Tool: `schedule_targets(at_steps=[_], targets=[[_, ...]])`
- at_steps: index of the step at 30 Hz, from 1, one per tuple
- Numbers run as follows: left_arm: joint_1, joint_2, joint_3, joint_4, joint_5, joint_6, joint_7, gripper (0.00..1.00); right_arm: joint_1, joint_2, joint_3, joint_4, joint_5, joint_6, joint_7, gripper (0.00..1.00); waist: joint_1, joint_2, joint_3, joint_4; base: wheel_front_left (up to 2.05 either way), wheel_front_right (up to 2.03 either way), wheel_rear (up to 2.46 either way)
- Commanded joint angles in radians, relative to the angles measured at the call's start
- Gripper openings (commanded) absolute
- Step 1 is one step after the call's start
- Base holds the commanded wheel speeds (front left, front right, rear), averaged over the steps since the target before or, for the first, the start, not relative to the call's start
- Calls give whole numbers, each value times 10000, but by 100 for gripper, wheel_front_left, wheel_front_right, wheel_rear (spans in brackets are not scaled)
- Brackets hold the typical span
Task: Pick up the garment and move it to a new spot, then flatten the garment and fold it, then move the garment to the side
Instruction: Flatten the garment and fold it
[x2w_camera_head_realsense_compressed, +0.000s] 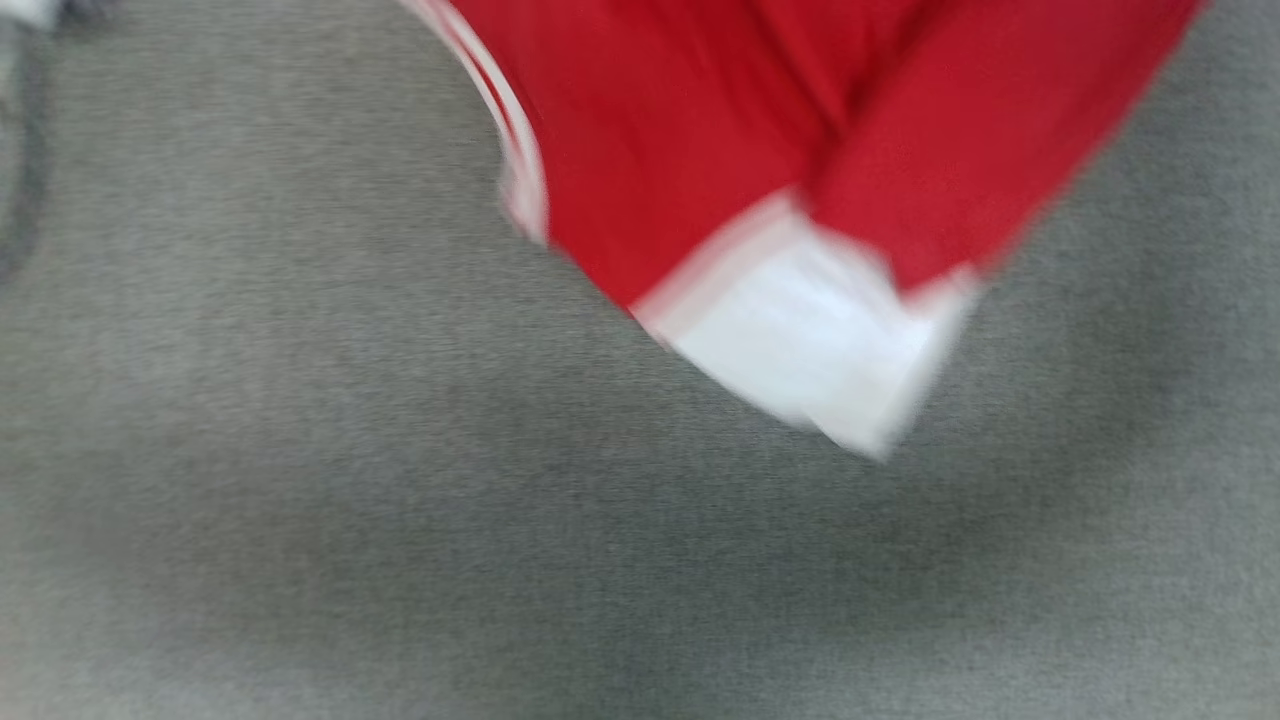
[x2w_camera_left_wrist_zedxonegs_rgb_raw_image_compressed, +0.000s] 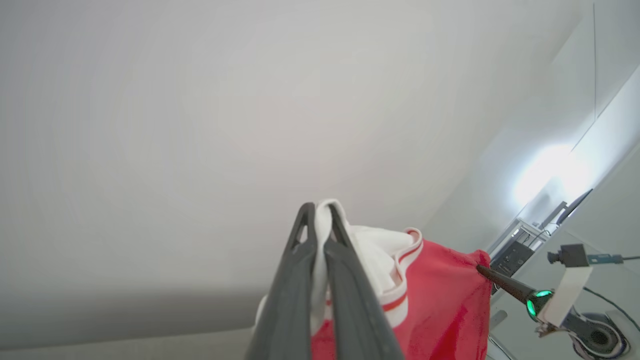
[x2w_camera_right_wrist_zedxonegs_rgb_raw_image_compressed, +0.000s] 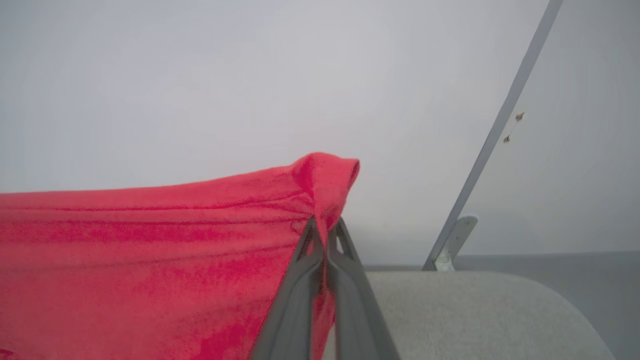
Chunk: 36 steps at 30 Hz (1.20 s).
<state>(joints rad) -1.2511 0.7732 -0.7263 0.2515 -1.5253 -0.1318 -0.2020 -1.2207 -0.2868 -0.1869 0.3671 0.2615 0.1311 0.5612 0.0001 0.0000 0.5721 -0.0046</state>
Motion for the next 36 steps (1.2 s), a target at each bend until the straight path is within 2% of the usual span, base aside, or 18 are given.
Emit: schedule_targets(at_steps=[1, 5, 9, 12, 16, 23, 24, 25, 27, 32, 36], targets=[[-702, -41, 288, 416, -62, 25, -21, 0, -496, 105, -318, 144, -281, -8, -358, 0, -1, 0, 195, -242, 0, 0, 0], [-2271, -218, 606, 1227, 233, 27, -184, 0, -1482, 443, -982, 595, -1034, -29, -1375, 0, -1, 0, 191, -403, 0, 0, 0], [-3185, -300, 812, 1417, 330, 29, -382, 0, -2164, 674, -1361, 1039, -1505, -31, -2455, 0, -1, 0, 68, -500, 0, 0, 0], [-3232, -463, 784, 1131, 150, 27, -445, 0, -2244, 658, -1399, 1219, -1654, -31, -3032, 0, -1, 0, -61, -445, 0, 0, 0], [-2392, -421, 150, 440, 89, 27, -393, 0, -1631, 353, -990, 1443, -1482, -28, -3133, 0, -1, 0, -168, -318, 0, 0, 0], [712, -180, -420, -1335, -299, 26, -575, 0, 812, -136, 55, 1170, -453, -25, -2911, 0, -1, 0, -437, -178, 0, 0, 0], [712, -180, -420, -1335, -299, 26, -575, 0, 812, -136, 55, 1170, -453, -25, -2911, 0, -1, 0, -437, -178, 0, 0, 0], [1840, -242, -425, -1760, -410, 26, -629, 0, 1849, -208, 247, 817, -40, -11, -2767, 0, -1, 0, -566, -111, 0, 0, 0], [2417, -260, -351, -1909, -376, 26, -646, 0, 2426, -209, 363, 602, 190, -11, -2687, 0, -1, 0, -632, -86, 0, 0, 0], [5502, -1193, 1030, -2407, -245, 24, -638, 0, 5385, -272, 441, -856, 1114, -7, -2262, 0, -1, 0, -1022, 165, 0, 0, 0], [7681, -1741, 1658, -3009, 28, 24, -641, 0, 7648, -143, 333, -2205, 1586, -5, -1779, 0, -1, 0, -1398, 321, 0, 0, 0]])
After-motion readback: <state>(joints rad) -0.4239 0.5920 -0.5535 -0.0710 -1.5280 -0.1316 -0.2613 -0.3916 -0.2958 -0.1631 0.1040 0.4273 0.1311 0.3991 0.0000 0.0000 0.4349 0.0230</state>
